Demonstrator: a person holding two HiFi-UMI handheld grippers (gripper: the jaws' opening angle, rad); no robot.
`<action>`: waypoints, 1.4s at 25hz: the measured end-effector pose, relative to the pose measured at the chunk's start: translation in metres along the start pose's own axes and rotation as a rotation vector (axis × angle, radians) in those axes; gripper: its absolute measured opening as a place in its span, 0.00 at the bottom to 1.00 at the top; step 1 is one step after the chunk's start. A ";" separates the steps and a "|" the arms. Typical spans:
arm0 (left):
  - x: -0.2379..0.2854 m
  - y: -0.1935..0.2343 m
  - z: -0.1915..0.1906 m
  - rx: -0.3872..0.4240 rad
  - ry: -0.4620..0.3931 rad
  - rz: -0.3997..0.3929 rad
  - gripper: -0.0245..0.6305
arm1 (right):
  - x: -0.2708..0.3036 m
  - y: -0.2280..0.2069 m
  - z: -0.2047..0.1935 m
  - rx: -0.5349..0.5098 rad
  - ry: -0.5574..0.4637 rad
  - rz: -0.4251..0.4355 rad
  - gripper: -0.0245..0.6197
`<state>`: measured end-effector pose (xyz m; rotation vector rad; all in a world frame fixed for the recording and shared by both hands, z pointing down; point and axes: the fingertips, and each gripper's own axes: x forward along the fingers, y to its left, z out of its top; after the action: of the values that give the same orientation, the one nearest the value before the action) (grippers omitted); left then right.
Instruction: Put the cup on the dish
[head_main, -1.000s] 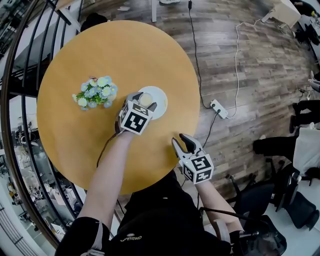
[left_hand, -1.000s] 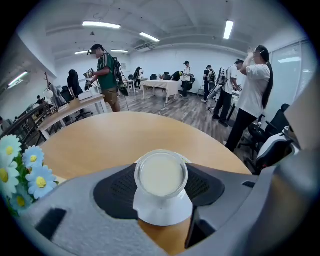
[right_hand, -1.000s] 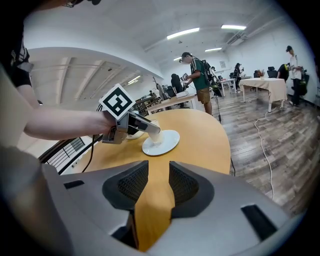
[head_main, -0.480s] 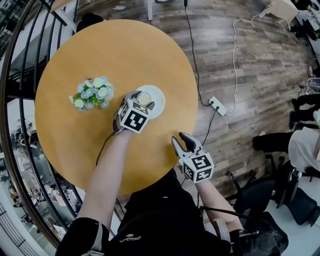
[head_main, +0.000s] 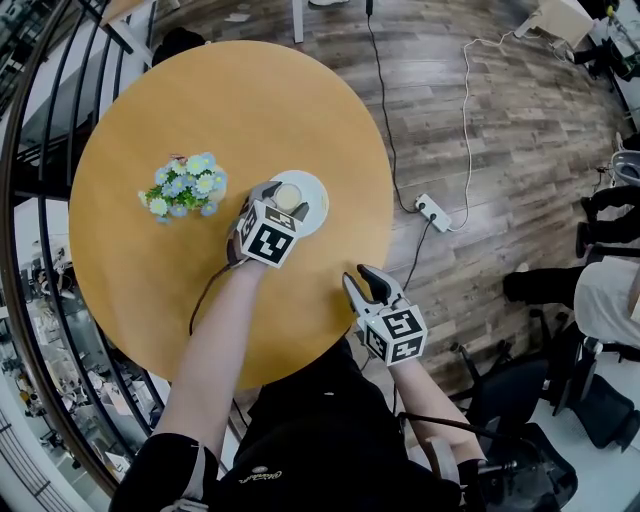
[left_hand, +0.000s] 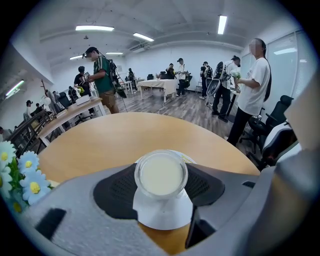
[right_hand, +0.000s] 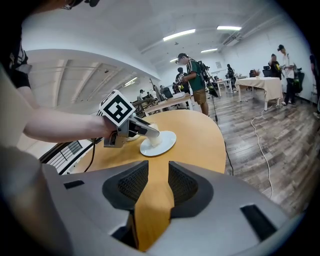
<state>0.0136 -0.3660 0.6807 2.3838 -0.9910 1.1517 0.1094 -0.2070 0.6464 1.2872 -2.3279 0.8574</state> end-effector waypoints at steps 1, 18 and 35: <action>0.000 0.000 0.000 0.001 -0.003 0.000 0.45 | -0.001 -0.001 -0.001 0.002 0.000 -0.002 0.22; -0.005 -0.005 -0.005 -0.088 -0.053 -0.025 0.61 | -0.009 0.003 -0.001 -0.005 0.004 0.004 0.22; -0.046 -0.011 -0.017 -0.132 -0.073 -0.014 0.39 | -0.016 0.016 0.026 -0.068 -0.041 0.000 0.22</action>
<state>-0.0079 -0.3284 0.6557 2.3389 -1.0380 0.9688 0.1040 -0.2071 0.6123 1.2875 -2.3672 0.7519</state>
